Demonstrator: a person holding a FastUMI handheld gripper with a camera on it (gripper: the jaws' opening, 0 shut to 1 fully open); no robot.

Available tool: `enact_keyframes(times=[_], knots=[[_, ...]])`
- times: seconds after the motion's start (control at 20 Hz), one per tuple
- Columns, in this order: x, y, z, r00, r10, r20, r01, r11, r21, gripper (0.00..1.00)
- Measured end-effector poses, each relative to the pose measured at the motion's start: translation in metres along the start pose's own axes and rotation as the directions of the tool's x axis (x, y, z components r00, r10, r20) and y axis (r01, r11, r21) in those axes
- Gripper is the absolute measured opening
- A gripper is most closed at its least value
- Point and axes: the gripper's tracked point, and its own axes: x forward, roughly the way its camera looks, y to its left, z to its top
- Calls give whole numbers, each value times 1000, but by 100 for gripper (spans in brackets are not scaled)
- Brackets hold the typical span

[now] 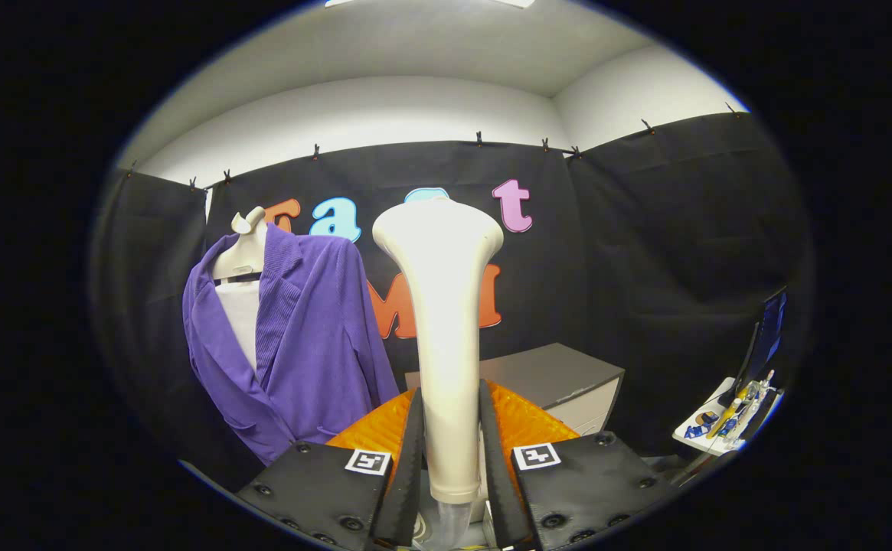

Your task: Iron the clothes twice with a garment steamer, once on the left side and once on the right side.

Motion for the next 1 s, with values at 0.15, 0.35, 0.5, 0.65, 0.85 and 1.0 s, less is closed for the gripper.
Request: enact_keyframes(times=[0.15, 0.35, 0.5, 0.65, 0.85, 1.0], knots=[[-19, 1, 26, 999, 5, 34, -5, 1000, -11, 45], [-26, 11, 47, 997, 27, 67, -25, 999, -25, 45], [-28, 18, 56, 996, 44, 83, -41, 999, -30, 45], [-33, 19, 62, 995, 40, 94, -37, 999, -31, 45], [-36, 25, 65, 994, 34, 101, -30, 999, -36, 45], [-35, 27, 66, 994, 18, 106, -16, 1000, -23, 45]])
